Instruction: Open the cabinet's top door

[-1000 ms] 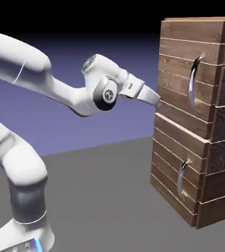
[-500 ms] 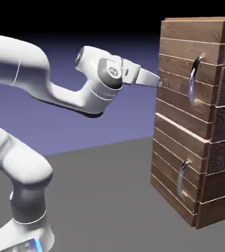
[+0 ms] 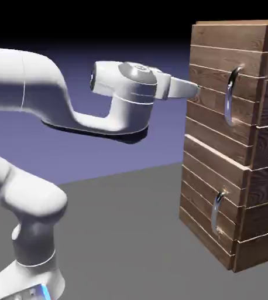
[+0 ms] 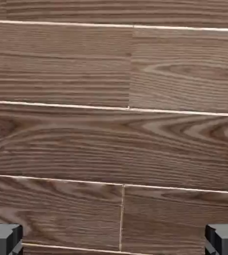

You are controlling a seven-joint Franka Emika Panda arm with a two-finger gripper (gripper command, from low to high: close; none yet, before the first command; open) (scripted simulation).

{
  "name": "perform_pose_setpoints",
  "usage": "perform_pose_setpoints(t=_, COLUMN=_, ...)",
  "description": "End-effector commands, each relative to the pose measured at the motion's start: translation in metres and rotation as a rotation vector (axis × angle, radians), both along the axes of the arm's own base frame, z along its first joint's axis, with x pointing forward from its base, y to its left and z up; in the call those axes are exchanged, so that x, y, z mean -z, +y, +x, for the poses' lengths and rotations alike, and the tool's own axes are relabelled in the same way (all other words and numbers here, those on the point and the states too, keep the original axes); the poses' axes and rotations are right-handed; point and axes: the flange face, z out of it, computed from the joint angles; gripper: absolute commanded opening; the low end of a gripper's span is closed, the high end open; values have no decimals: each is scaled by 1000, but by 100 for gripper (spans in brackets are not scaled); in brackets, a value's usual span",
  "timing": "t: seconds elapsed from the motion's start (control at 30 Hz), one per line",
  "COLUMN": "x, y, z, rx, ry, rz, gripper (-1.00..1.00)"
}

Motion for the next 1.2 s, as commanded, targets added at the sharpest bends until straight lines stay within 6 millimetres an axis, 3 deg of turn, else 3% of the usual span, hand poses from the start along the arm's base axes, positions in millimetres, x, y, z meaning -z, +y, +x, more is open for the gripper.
perform_pose_setpoints(t=0.0, x=1, y=-4, z=1, rx=0, ry=-10, rz=3, gripper=0)
perform_pose_setpoints(t=0.6, x=32, y=-90, z=24, rx=0, ry=-146, rz=52, gripper=0)
perform_pose_setpoints(t=0.77, x=32, y=-87, z=74, rx=0, ry=-146, rz=51, gripper=0)
perform_pose_setpoints(t=0.8, x=32, y=-87, z=74, rx=0, ry=-146, rz=51, gripper=0)
perform_pose_setpoints(t=0.83, x=32, y=-87, z=74, rx=0, ry=-146, rz=51, gripper=-100)
perform_pose_setpoints(t=1.17, x=32, y=-61, z=32, rx=168, ry=-150, rz=39, gripper=-100)
